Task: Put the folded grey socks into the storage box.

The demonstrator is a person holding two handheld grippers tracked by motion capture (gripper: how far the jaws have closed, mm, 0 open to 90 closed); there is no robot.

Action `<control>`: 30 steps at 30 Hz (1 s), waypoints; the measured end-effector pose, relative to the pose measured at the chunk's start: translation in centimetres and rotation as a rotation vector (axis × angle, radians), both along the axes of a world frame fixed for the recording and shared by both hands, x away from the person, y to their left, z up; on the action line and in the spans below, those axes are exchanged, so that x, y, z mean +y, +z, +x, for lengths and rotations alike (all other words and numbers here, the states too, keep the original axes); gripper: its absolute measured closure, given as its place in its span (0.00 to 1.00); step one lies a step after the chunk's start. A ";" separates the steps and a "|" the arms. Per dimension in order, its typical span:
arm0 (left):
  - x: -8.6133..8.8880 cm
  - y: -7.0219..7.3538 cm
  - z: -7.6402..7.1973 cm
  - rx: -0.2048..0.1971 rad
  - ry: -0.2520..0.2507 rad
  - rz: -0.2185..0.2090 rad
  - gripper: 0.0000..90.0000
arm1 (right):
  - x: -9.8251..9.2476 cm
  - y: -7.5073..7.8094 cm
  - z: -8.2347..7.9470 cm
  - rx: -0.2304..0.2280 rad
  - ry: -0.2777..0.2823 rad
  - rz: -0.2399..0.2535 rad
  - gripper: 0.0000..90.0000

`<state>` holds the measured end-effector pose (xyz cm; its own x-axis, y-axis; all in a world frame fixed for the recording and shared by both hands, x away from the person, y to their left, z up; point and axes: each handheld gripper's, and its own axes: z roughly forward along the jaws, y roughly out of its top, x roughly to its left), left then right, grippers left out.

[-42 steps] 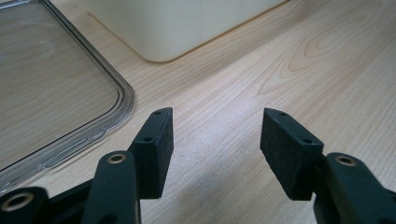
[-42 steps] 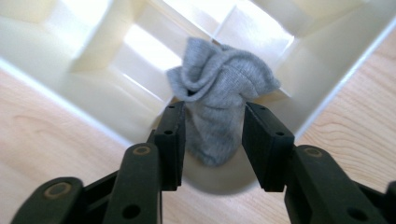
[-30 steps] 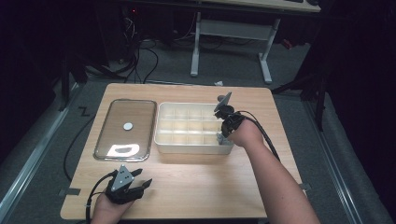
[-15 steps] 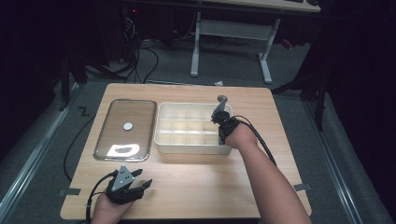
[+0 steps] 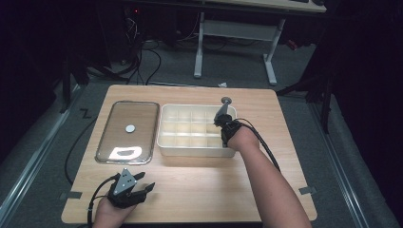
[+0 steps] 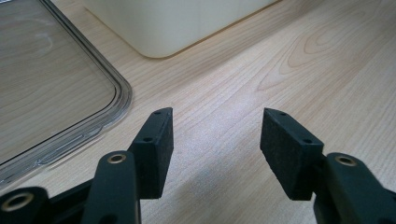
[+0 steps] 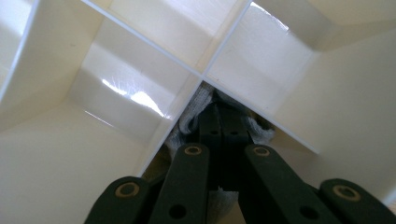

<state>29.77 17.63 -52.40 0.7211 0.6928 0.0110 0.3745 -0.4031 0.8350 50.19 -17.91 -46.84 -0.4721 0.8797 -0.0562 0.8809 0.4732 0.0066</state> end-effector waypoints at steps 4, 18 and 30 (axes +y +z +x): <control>0.1 0.0 0.1 0.003 0.001 0.000 0.50 | 0.0 0.1 -0.1 -0.006 -0.011 -0.001 1.00; 0.0 0.1 0.1 0.004 -0.001 -0.001 0.50 | -0.8 2.3 -0.7 -0.047 -0.010 0.037 0.97; -0.1 0.0 0.1 0.002 -0.003 0.001 0.50 | -1.5 5.1 -1.3 -0.107 -0.016 0.086 0.93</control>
